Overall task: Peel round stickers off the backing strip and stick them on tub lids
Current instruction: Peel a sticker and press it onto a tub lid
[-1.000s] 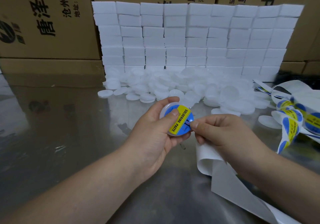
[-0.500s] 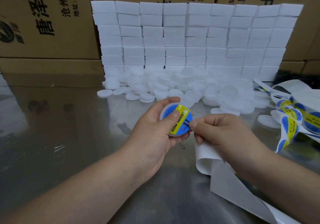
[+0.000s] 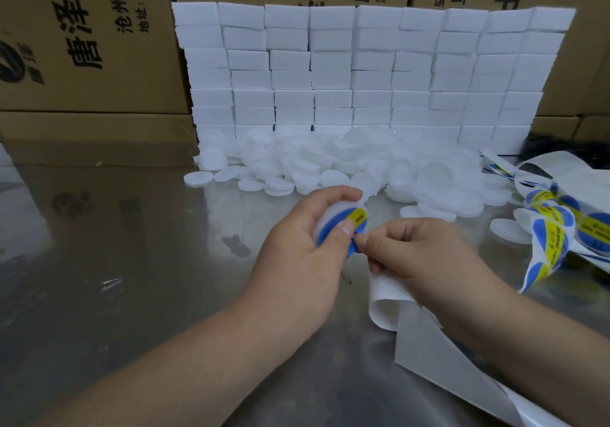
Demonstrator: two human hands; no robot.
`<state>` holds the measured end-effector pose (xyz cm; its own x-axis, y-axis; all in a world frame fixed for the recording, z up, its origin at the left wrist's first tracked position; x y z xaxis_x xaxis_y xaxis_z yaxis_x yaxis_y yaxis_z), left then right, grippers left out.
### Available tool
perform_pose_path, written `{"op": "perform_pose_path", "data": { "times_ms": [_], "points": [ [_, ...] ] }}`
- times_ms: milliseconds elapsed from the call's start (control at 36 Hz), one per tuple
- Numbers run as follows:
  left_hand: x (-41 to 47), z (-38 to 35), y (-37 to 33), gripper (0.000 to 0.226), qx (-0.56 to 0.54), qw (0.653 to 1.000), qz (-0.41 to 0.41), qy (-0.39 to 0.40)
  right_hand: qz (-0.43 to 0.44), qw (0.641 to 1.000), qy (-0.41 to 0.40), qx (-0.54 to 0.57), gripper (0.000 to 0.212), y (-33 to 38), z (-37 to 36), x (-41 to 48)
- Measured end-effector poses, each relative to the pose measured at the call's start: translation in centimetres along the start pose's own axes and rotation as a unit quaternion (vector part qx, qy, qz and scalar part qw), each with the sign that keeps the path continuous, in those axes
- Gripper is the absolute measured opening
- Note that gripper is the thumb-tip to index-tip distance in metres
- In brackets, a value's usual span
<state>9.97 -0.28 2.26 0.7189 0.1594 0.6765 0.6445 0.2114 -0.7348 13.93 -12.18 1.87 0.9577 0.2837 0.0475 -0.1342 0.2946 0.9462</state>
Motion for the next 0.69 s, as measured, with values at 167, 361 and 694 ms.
{"op": "perform_pose_path", "data": {
  "times_ms": [167,361,694],
  "points": [
    [-0.4,0.1,-1.5,0.03,0.067,0.995,-0.074,0.008,-0.006,1.0,-0.011,-0.009,0.046,-0.2,0.4,0.3],
    [0.1,0.6,-0.1,0.021,0.044,0.999,0.017,-0.014,0.016,0.999,0.034,0.004,0.021,0.2,-0.2,0.0],
    [0.3,0.6,0.5,0.024,0.03,0.997,0.049,-0.051,0.048,0.998,0.047,0.002,0.016,0.5,-0.6,0.0]
  ]
}}
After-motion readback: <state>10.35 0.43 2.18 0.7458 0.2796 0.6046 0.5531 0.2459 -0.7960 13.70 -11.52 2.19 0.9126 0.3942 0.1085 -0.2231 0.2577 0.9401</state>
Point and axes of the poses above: each hand's wrist, its own x-axis towards the middle knuckle, its own z-axis out of the back of the hand, y = z × x, the point moved 6 cm from there along x, towards the middle knuckle, and after that the axes turned 11 degrees about -z, right-handed, at the moved point
